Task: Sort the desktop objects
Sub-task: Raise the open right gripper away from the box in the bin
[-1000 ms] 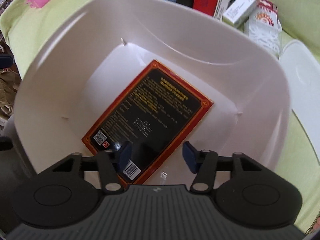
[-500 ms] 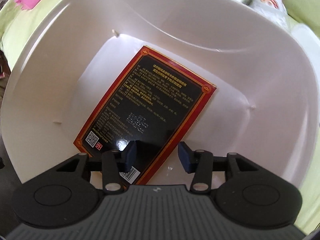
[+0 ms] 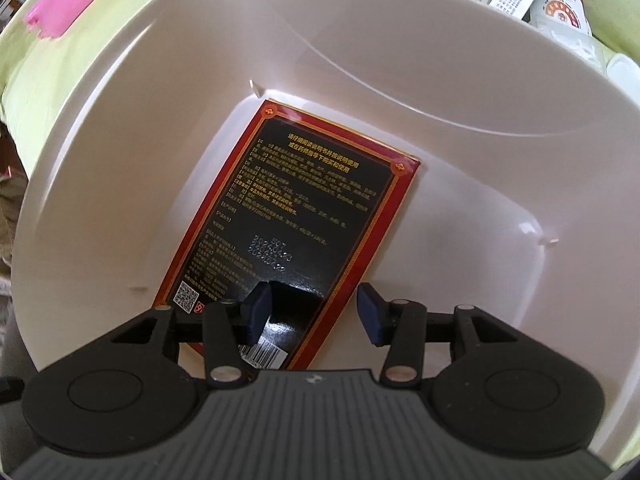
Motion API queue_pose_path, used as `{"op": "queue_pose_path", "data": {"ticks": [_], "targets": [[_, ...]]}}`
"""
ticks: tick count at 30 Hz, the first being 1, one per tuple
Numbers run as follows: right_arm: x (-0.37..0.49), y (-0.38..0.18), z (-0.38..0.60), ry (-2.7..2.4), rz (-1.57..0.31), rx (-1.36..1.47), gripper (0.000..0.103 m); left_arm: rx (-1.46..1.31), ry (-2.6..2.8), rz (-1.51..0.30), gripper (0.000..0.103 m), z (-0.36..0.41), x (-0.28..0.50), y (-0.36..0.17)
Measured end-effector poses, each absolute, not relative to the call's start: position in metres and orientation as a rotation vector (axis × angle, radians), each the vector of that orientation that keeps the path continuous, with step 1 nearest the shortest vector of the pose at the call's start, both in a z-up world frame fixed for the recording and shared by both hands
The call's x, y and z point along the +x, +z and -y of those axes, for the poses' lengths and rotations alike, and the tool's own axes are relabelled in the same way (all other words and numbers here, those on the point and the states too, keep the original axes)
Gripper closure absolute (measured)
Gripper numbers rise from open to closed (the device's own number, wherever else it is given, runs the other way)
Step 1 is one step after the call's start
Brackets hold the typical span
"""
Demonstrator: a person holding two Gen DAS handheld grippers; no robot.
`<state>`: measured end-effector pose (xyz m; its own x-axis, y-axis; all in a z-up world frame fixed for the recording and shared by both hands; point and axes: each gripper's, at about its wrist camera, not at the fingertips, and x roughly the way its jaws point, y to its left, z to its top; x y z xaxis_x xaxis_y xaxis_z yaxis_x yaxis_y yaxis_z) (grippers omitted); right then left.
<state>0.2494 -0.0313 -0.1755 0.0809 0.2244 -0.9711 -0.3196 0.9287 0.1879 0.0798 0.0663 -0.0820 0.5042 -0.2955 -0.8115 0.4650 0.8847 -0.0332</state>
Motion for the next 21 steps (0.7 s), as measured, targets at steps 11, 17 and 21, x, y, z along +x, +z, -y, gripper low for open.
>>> {"op": "queue_pose_path", "data": {"ticks": [11,17,21], "targets": [[0.237,-0.169,0.019,0.436,-1.418,-0.073,0.059,0.181,-0.451,-0.946,0.001,-0.073,0.079,-0.088],[0.228,-0.164,0.018,0.432,-1.411,-0.063,0.059,0.181,-0.445,-0.943,0.001,-0.073,0.08,-0.088],[0.218,-0.158,0.023,0.429,-1.404,-0.061,0.059,0.181,-0.44,-0.945,0.001,-0.073,0.08,-0.088]]}}
